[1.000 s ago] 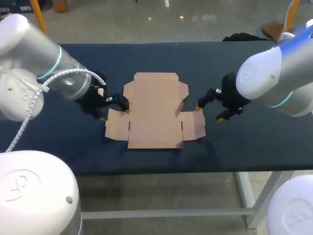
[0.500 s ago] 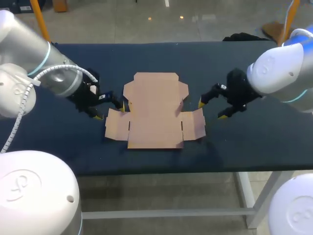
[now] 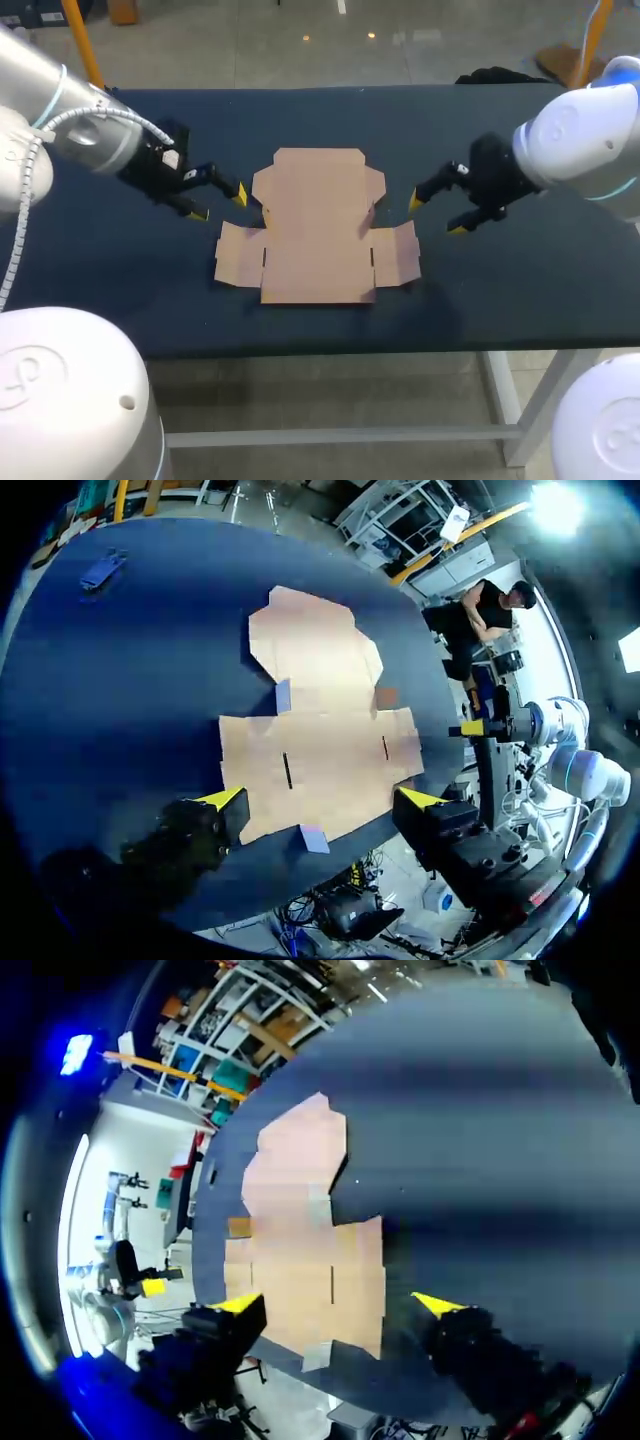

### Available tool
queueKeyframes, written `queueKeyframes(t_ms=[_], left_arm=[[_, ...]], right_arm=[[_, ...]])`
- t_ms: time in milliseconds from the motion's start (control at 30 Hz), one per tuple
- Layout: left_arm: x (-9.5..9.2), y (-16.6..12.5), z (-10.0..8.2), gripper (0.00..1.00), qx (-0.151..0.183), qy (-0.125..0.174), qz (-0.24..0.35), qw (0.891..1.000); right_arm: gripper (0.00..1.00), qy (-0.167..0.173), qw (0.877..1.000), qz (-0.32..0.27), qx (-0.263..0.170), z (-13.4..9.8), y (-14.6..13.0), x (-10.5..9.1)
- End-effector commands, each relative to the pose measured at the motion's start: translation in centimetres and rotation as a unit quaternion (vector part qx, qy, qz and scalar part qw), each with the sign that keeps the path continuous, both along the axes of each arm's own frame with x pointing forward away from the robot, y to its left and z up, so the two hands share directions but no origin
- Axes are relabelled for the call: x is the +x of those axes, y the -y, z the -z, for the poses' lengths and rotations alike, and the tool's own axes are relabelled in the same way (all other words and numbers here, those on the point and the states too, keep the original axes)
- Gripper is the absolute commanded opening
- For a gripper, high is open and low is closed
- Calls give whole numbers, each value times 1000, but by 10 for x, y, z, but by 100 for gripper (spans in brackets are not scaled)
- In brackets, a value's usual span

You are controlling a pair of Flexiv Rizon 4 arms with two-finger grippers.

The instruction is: Assemble the packaging by folding the flat box into shape, placing the metal phone stand inside, and closing the box properly

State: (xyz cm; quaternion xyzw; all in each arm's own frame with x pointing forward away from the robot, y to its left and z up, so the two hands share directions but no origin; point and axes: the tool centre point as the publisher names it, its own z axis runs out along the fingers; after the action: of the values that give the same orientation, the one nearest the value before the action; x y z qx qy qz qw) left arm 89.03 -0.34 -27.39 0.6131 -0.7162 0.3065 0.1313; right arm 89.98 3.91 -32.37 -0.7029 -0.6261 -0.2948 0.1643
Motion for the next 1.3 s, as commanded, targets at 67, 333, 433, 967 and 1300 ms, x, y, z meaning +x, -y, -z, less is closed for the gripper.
queueKeyframes(t_ms=[67, 333, 433, 967, 1300], left_arm=[[23, -4, -4, 100, 2, -24, 23, 999], [48, -7, -5, 100, -1, -47, 40, 998], [58, -10, -3, 100, -3, -54, 42, 998], [90, -22, -2, 100, -17, -73, 51, 996], [102, -25, 2, 100, -20, -79, 58, 995]], right_arm=[[100, -32, 998, -21, 48, 5, 9, 31], [100, -47, 996, -21, 73, 12, 5, 62], [100, -47, 995, -25, 88, 17, 0, 73], [99, -41, 992, -33, 116, 42, -23, 114], [70, -38, 990, -37, 133, 60, -36, 130]])
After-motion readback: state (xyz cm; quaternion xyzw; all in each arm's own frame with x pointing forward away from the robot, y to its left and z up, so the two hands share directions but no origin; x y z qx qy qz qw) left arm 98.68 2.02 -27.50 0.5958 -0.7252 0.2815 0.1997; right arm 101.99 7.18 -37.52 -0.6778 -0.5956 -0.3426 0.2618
